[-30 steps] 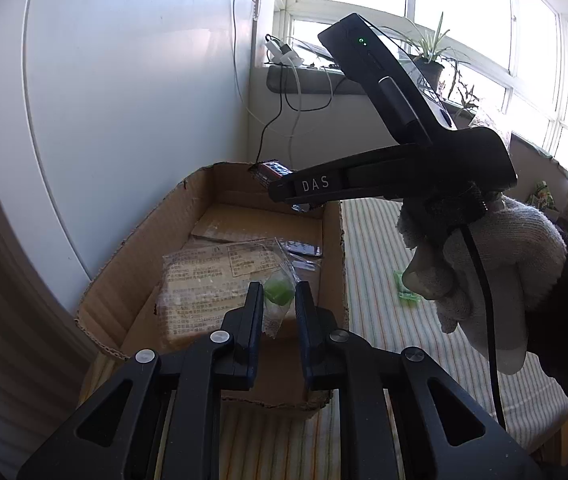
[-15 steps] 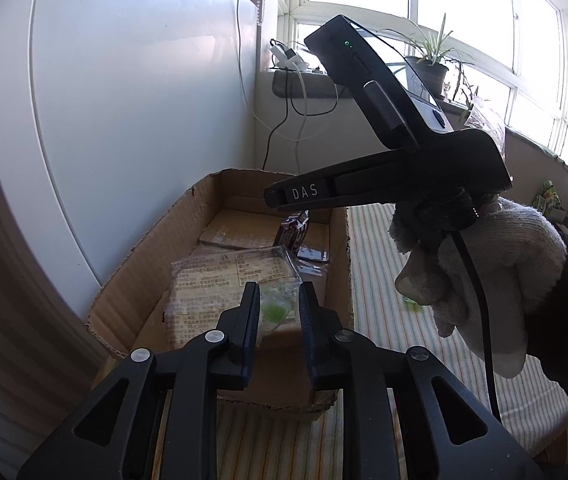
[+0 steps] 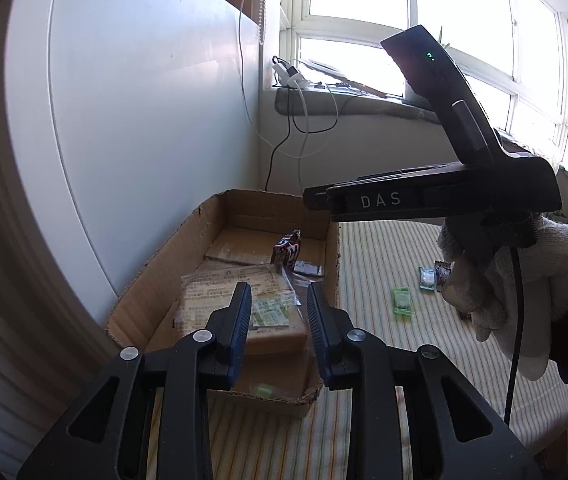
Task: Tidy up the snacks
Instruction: 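Carry both snacks into the cardboard box and open both grippers, then grasp the green square packet with the left gripper while the right grasps the yellow pouch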
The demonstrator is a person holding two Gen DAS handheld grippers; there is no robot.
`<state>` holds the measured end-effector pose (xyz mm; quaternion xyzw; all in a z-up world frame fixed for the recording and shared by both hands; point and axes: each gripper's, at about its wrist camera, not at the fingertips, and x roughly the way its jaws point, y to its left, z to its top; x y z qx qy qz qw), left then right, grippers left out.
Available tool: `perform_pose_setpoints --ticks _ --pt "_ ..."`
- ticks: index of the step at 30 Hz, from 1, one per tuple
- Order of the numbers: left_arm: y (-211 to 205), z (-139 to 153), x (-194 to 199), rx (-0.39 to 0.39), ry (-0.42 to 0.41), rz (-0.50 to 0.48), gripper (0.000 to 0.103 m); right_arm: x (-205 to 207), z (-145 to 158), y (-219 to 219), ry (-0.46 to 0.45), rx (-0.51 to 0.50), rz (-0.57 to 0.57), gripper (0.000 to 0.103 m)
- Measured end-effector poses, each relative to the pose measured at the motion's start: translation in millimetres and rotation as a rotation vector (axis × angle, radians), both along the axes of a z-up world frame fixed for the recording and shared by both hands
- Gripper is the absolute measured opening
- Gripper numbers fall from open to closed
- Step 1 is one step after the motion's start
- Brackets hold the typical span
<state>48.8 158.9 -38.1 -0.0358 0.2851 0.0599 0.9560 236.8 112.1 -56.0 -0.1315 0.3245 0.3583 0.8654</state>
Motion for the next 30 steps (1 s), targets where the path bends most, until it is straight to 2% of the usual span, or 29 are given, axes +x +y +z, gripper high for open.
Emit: perform_pose_setpoints --ticks 6,8,10,12,14,23,30 --pt "-16 7 -3 -0.010 -0.018 -0.029 0.029 -20 17 -41 -0.051 0.013 -0.035 0.082" --pt "-24 8 -3 -0.009 -0.024 -0.044 0.042 -28 22 -59 -0.073 0.012 -0.060 0.086" --pt "-32 7 0 -0.015 -0.026 -0.065 0.042 -33 25 -78 -0.089 0.012 -0.093 0.094" --pt "-40 6 1 -0.021 -0.028 -0.088 0.043 -40 27 -100 -0.096 0.022 -0.114 0.095" --pt "-47 4 6 -0.032 -0.021 -0.109 0.051 -44 27 -122 -0.100 0.015 -0.146 0.095" --pt "-83 -15 30 -0.080 0.041 -0.200 0.051 -60 3 -227 -0.062 -0.007 -0.278 0.096" --pt "-103 -40 60 -0.104 0.126 -0.249 0.048 -76 -27 -270 0.031 0.012 -0.311 0.096"
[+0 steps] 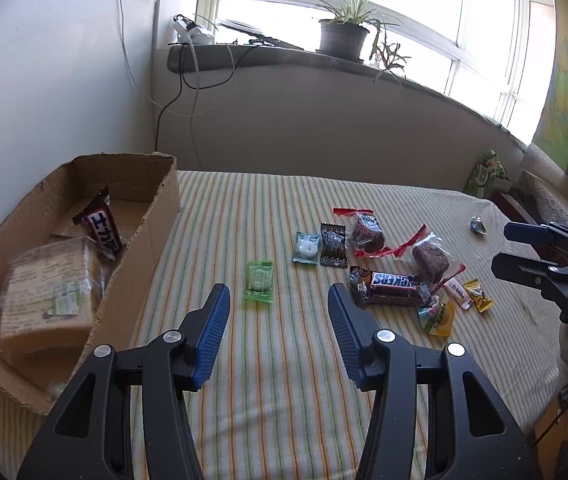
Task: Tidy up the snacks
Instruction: 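Grasp the green square packet with the left gripper while the right grasps the yellow pouch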
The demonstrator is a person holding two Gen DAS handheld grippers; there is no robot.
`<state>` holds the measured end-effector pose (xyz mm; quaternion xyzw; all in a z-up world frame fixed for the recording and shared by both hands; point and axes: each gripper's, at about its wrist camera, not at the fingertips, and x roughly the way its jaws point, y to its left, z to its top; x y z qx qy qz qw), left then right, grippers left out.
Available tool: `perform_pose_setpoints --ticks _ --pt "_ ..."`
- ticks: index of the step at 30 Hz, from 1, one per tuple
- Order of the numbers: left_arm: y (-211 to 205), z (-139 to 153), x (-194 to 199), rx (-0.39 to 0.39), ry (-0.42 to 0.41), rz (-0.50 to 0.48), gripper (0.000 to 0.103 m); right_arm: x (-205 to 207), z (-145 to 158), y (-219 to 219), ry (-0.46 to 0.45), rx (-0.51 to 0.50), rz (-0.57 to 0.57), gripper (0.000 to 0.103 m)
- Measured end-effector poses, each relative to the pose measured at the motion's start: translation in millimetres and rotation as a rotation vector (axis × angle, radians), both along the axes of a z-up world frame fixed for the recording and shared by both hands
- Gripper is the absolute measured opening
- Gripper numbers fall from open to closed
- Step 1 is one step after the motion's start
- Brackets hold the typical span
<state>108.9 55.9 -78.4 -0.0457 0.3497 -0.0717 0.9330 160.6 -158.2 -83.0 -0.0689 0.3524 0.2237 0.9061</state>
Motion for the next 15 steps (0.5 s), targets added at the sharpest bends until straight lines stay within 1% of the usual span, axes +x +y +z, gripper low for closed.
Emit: perform_pose_setpoints --ticks 2,6,8,9,10,12,14,15 --pt "-3 -6 9 0.003 0.021 -0.003 0.046 -8 -9 -2 0.018 0.010 0.007 0.096" --pt "-7 -18 24 0.012 0.060 -0.010 0.043 -16 -27 7 0.043 -0.005 0.037 0.096" --pt "-8 -24 32 0.024 0.078 -0.010 0.043 -14 -35 12 0.063 -0.018 0.050 0.091" --pt "-9 -26 36 0.033 0.086 -0.006 0.043 -13 -39 14 0.071 -0.027 0.051 0.086" --pt "-9 -29 40 0.040 0.094 -0.002 0.043 -12 -42 15 0.075 -0.030 0.048 0.083" --pt "-9 -33 47 0.033 0.110 0.001 0.039 -7 -47 16 0.091 -0.020 0.054 0.083" --pt "-11 -35 53 0.053 0.117 0.004 0.038 -3 -50 17 0.106 -0.017 0.058 0.082" --pt "-11 -37 56 0.061 0.122 0.008 0.038 -2 -52 19 0.110 -0.019 0.064 0.079"
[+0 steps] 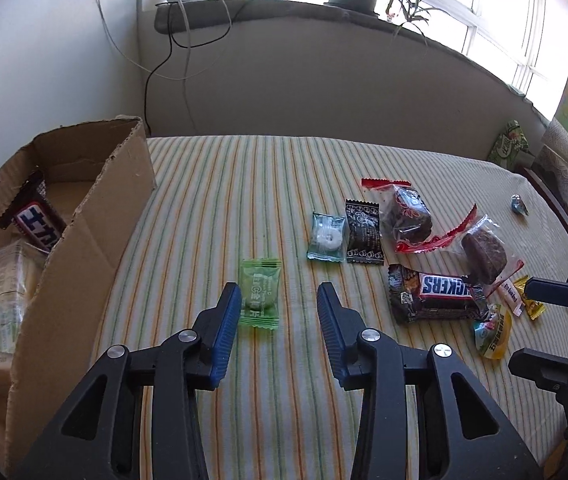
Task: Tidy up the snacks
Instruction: 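Grasp the green square packet with the left gripper while the right grasps the yellow pouch, then carry both snacks into the cardboard box and open both grippers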
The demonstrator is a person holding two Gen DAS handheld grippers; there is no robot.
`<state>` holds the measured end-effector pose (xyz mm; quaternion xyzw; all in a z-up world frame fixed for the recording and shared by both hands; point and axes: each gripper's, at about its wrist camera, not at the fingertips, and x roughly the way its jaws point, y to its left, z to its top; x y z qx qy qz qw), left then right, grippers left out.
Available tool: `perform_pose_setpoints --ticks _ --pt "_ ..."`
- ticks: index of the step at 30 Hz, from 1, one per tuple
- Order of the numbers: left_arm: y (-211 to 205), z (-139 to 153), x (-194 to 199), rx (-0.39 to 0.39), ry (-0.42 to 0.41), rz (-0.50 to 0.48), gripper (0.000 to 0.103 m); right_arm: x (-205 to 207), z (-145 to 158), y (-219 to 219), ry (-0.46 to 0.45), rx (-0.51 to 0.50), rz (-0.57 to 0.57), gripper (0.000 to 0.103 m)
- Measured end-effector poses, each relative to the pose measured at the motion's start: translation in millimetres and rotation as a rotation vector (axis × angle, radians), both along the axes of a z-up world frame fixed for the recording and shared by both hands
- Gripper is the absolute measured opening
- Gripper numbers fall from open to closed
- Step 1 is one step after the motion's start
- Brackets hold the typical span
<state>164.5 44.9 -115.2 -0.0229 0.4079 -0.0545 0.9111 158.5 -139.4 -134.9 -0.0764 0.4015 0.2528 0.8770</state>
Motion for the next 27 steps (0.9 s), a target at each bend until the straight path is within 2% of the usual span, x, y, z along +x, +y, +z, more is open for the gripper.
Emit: perform_pose_setpoints --ticks 1,5,6,11,14,16,18,27 --pt "-1 -2 2 -0.002 0.006 -0.007 0.038 1 -1 1 0.005 -0.002 0.004 0.075" --pt "1 -9 11 -0.012 0.044 -0.015 0.037 7 -8 6 0.016 -0.016 0.003 0.073" --pt "4 -10 12 -0.024 0.050 -0.014 0.034 7 -10 7 0.018 -0.017 0.003 0.073" --pt "9 -11 13 -0.045 0.054 -0.008 0.023 9 -22 13 0.035 -0.054 0.001 0.058" --pt "7 -11 12 -0.041 0.052 -0.006 0.022 9 -24 15 0.031 -0.068 0.000 0.053" --pt "7 -11 13 -0.037 0.051 -0.006 0.022 9 -25 15 0.028 -0.074 -0.002 0.044" --pt "5 -11 13 -0.028 0.048 -0.007 0.022 8 -25 16 0.022 -0.079 -0.001 0.039" --pt "0 -6 8 -0.016 0.023 -0.008 0.021 1 -22 13 0.009 -0.072 -0.007 0.036"
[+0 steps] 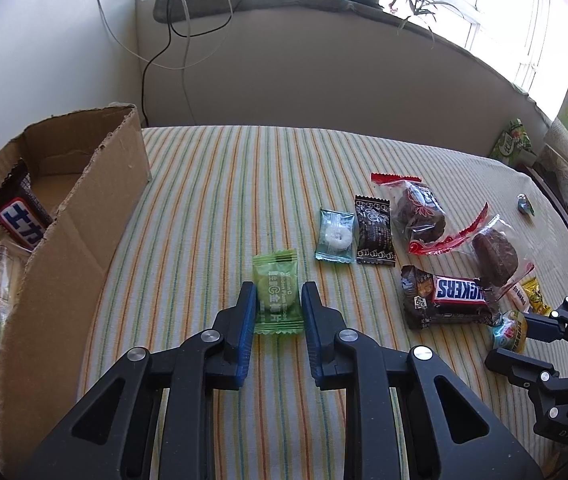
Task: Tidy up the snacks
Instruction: 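Carry both snacks into the cardboard box and open both grippers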
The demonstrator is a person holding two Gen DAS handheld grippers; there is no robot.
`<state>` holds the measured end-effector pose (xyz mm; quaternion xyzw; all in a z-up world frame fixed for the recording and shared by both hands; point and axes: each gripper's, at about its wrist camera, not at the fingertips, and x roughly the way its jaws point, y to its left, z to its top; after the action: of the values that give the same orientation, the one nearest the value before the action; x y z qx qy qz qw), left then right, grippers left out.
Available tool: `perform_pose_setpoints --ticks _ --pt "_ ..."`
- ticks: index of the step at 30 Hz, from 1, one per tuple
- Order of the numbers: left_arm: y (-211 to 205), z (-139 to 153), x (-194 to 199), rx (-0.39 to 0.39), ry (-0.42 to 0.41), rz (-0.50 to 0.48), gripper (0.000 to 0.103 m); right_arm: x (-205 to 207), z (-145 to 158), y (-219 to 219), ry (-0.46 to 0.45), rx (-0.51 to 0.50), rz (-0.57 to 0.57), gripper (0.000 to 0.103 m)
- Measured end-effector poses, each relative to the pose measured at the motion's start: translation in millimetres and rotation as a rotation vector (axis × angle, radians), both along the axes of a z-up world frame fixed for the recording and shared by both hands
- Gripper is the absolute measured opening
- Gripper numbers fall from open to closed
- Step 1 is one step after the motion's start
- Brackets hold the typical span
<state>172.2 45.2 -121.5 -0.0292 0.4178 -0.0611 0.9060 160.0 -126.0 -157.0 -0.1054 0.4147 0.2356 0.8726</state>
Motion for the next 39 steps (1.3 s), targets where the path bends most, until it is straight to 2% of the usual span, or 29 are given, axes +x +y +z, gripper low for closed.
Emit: perform_pose_setpoints --ticks 8,17,27,39 --pt "2 15 -18 -0.011 -0.047 0.001 0.021 -12 13 -5 -0.014 0.032 -0.006 0.036" --pt "27 50 -54 -0.022 -0.148 0.033 0.021 -24 43 11 -0.062 0.067 0.033 0.036" --pt "71 74 -90 0.030 -0.230 0.125 0.021 -20 79 63 -0.132 0.079 0.122 0.036" --pt "108 70 -113 0.046 -0.225 0.187 0.021 3 104 131 -0.179 0.089 0.214 0.036"
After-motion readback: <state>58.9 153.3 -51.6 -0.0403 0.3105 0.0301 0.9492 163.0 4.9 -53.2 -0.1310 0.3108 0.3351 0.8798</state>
